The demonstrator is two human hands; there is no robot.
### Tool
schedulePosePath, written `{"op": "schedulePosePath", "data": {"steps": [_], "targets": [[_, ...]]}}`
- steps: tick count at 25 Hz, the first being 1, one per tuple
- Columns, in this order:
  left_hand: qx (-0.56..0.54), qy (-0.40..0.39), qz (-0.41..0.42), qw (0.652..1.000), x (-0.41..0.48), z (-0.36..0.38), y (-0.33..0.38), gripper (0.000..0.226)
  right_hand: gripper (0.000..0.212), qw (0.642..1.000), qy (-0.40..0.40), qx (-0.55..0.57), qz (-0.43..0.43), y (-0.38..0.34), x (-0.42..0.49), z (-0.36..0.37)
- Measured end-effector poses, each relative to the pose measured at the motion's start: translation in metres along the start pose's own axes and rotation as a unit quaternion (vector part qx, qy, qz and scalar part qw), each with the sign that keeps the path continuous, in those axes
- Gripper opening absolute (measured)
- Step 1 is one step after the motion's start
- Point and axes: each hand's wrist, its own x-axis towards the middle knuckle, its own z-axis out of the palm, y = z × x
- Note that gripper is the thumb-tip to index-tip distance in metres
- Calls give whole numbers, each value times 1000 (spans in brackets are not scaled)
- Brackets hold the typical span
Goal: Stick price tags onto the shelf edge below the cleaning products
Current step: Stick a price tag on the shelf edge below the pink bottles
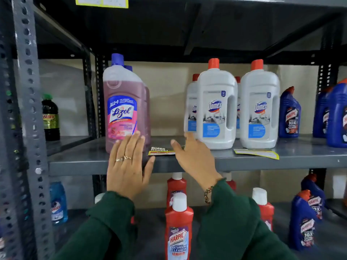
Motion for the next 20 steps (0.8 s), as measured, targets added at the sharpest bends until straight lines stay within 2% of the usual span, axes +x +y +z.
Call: {"op": "schedulePosePath", "data": {"steps": [3,5,7,10,12,14,16,18,20], "targets": [[18,-17,-9,1000,-22,5,-8,51,52,990,-6,-125,58,-5,7,15],[26,-21,0,999,-31,7,-10,49,52,986,-15,-143,84,-9,10,19],[33,-30,-1,999,-29,6,-11,47,42,989,14,-126,82,-12,9,22],[39,-30,-9,999,-29,7,-9,47,26,992,110,-1,65,-12,2,18],[9,-37,-25,999,-29,6,-7,50,31,984,125,110,69,-9,-4,14],[-71,-41,-68,994,-25,0,-6,57,48,968,94,228,36,-3,-7,7],[-231,-27,-149,961,-18,-11,-3,58,62,963,42,262,-46,1,-15,4],[-383,-23,-215,898,-9,-24,-4,50,48,968,7,215,-126,2,-25,9],[-441,-55,-236,864,-2,-36,-9,40,33,965,11,210,-154,-1,-33,15]]}}
